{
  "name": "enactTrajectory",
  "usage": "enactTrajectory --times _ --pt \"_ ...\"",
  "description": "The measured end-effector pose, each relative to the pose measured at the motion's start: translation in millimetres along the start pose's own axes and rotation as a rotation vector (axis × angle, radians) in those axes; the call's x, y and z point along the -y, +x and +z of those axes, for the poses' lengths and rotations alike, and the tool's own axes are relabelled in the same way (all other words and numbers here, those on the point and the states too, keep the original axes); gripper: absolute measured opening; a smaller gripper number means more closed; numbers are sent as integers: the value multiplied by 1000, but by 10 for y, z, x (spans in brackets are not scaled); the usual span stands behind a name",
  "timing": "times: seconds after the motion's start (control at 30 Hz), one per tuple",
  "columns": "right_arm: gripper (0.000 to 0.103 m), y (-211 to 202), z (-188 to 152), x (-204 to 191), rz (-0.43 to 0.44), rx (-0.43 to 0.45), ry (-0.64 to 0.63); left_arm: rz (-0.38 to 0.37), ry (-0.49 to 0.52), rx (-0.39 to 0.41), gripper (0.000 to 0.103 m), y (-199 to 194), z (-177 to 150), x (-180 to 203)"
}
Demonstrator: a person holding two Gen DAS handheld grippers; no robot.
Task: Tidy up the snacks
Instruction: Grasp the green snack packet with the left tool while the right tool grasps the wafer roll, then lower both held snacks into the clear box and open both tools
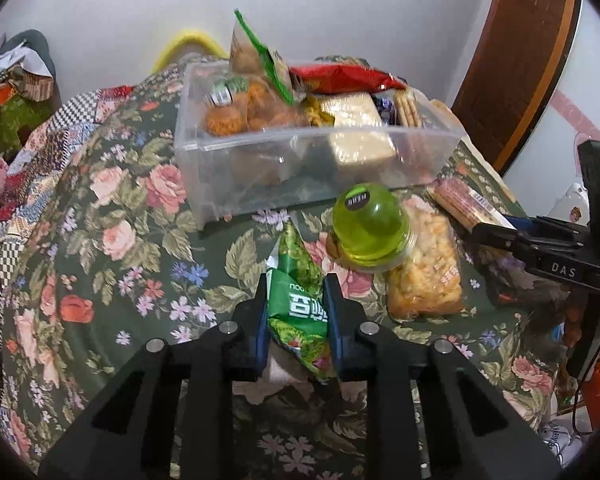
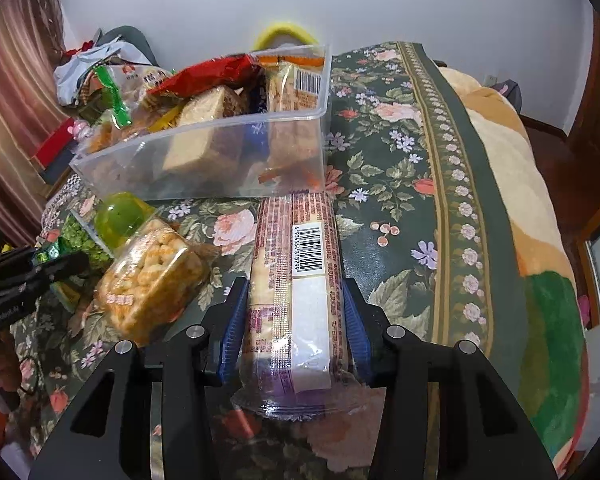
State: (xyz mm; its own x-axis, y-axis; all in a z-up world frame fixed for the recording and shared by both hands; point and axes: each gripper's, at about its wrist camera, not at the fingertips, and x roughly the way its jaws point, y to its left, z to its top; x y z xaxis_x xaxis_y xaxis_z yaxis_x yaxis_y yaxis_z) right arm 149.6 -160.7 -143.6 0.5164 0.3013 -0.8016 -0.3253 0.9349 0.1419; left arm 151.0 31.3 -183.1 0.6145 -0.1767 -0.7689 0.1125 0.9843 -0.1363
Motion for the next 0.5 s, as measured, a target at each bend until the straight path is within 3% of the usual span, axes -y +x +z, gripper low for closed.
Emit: enactTrajectory --times 0.5 --pt "42 -429 242 -20 6 153 10 -16 -9 154 24 -424 456 12"
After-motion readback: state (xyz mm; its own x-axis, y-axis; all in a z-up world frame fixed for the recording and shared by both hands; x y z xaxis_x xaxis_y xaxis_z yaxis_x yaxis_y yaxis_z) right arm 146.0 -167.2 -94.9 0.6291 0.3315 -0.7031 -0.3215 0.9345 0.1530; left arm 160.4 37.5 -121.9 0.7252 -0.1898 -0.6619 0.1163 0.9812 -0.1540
